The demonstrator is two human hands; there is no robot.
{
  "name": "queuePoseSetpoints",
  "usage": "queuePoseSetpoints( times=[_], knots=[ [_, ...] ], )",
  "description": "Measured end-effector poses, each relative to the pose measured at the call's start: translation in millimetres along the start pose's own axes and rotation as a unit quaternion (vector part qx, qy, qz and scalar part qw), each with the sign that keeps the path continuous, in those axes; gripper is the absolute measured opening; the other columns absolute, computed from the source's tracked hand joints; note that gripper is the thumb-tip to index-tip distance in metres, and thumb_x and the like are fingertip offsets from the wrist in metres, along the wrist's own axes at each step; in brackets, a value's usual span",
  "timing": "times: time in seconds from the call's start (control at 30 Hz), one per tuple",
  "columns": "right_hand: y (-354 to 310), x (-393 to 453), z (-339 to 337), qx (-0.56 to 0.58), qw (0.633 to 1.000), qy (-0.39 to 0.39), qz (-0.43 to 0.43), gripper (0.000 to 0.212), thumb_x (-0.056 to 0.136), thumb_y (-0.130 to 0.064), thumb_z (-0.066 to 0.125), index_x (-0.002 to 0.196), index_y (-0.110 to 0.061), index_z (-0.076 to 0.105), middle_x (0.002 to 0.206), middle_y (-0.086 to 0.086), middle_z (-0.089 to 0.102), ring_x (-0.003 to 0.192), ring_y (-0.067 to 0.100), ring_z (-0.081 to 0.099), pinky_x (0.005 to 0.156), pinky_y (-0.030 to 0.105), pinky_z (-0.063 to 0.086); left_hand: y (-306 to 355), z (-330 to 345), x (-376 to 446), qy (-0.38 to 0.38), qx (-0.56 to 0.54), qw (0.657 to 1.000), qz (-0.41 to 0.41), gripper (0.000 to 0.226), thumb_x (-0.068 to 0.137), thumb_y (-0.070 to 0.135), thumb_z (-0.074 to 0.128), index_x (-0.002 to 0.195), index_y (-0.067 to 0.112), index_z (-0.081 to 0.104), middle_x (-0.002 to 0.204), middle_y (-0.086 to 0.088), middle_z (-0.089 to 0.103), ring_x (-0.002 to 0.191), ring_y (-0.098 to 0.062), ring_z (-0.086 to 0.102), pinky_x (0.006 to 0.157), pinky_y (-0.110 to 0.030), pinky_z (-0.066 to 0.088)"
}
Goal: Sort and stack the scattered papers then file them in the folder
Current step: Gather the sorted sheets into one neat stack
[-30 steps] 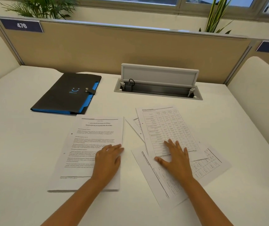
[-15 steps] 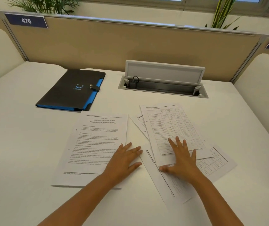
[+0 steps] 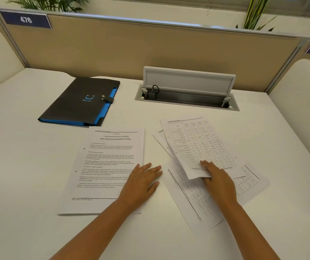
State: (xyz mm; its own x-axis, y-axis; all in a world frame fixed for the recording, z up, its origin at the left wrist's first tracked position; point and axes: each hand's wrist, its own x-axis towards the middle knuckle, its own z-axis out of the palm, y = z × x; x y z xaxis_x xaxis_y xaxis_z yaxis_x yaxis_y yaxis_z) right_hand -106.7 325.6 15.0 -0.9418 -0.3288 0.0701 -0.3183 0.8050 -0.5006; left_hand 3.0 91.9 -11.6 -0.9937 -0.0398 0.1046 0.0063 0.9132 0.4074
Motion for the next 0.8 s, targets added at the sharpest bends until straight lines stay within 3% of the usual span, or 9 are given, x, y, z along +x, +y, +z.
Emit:
queuePoseSetpoints(
  times=[0.1, 0.2, 0.27, 0.33, 0.4, 0.47, 0.53, 0.63, 0.8],
  knots=[
    [-1, -2, 0, 0.012, 1.0, 0.015, -0.003, 0.042, 0.088, -0.009, 0.056, 0.127, -0.026, 0.053, 0.131, 0.0, 0.057, 0.117, 0.023, 0.054, 0.096, 0.042, 0.046, 0, 1, 0, 0.0, 0.005, 1.0, -0.001, 0.042, 0.094, 0.038, 0.038, 0.135, 0.033, 0.04, 0.146, 0.019, 0.035, 0.14, -0.009, 0.021, 0.115, -0.031, 0.004],
    [-4, -3, -5, 0.049, 0.998, 0.045, 0.006, 0.04, 0.093, -0.012, 0.046, 0.13, -0.026, 0.05, 0.108, 0.001, 0.067, 0.089, 0.02, 0.061, 0.067, 0.026, 0.049, 0, 1, -1, 0.005, 0.008, 1.0, 0.001, 0.042, 0.093, 0.037, 0.038, 0.135, 0.032, 0.041, 0.146, 0.018, 0.036, 0.14, -0.01, 0.023, 0.115, -0.031, 0.004],
    [-1, -1, -11, 0.061, 0.997, 0.041, -0.016, 0.045, 0.093, -0.008, 0.044, 0.133, -0.027, 0.046, 0.127, -0.001, 0.058, 0.109, 0.021, 0.058, 0.083, 0.029, 0.049, 1, 0, -1, 0.008, 0.008, 1.0, 0.002, 0.042, 0.093, 0.036, 0.039, 0.135, 0.031, 0.042, 0.145, 0.017, 0.037, 0.14, -0.011, 0.024, 0.115, -0.032, 0.005],
    [5, 3, -17, 0.004, 0.997, -0.042, -0.066, 0.051, 0.092, -0.006, 0.046, 0.137, -0.028, 0.038, 0.149, -0.002, 0.031, 0.14, 0.022, 0.025, 0.115, 0.043, 0.021, 2, 0, -2, 0.012, 0.006, 1.0, 0.003, 0.042, 0.093, 0.035, 0.04, 0.134, 0.03, 0.043, 0.145, 0.016, 0.038, 0.139, -0.012, 0.025, 0.115, -0.033, 0.006],
    [13, 4, -21, -0.055, 0.984, -0.142, -0.096, 0.061, 0.09, -0.027, 0.053, 0.143, -0.031, 0.022, 0.154, -0.006, 0.003, 0.144, 0.019, -0.002, 0.116, 0.048, -0.002, 3, -1, -2, 0.014, 0.004, 1.0, 0.003, 0.041, 0.093, 0.035, 0.04, 0.134, 0.03, 0.043, 0.145, 0.016, 0.038, 0.139, -0.012, 0.025, 0.115, -0.033, 0.007],
    [21, 1, -20, -0.075, 0.97, -0.217, -0.078, 0.09, 0.075, -0.064, 0.054, 0.144, -0.036, 0.002, 0.148, -0.016, -0.016, 0.139, 0.012, -0.018, 0.113, 0.047, -0.011, 2, -1, -2, 0.013, 0.004, 1.0, 0.002, 0.041, 0.093, 0.035, 0.04, 0.134, 0.03, 0.043, 0.145, 0.016, 0.038, 0.14, -0.012, 0.025, 0.115, -0.033, 0.006],
    [30, -4, -15, -0.093, 0.964, -0.24, -0.064, 0.108, 0.058, -0.083, 0.043, 0.143, -0.038, -0.006, 0.144, -0.019, -0.022, 0.136, 0.008, -0.023, 0.111, 0.045, -0.015, 2, -1, -1, 0.009, 0.009, 1.0, 0.001, 0.042, 0.093, 0.036, 0.039, 0.135, 0.03, 0.041, 0.146, 0.016, 0.037, 0.14, -0.011, 0.024, 0.115, -0.033, 0.006],
    [35, -6, -9, -0.09, 0.973, -0.203, -0.059, 0.097, 0.064, -0.08, 0.037, 0.144, -0.037, 0.002, 0.148, -0.019, -0.012, 0.141, 0.01, -0.015, 0.114, 0.045, -0.011, 2, -1, -1, 0.005, 0.016, 1.0, 0.0, 0.042, 0.094, 0.037, 0.037, 0.136, 0.031, 0.039, 0.146, 0.017, 0.035, 0.14, -0.01, 0.023, 0.115, -0.032, 0.006],
    [25, -13, -3, -0.085, 0.988, -0.112, -0.059, 0.052, 0.092, -0.047, 0.04, 0.141, -0.034, 0.027, 0.154, -0.011, 0.019, 0.143, 0.012, 0.006, 0.116, 0.045, 0.003, 2, 0, -2, 0.009, 0.015, 1.0, 0.001, 0.043, 0.094, 0.037, 0.038, 0.136, 0.03, 0.04, 0.146, 0.017, 0.035, 0.14, -0.01, 0.023, 0.115, -0.032, 0.005]
  ],
)
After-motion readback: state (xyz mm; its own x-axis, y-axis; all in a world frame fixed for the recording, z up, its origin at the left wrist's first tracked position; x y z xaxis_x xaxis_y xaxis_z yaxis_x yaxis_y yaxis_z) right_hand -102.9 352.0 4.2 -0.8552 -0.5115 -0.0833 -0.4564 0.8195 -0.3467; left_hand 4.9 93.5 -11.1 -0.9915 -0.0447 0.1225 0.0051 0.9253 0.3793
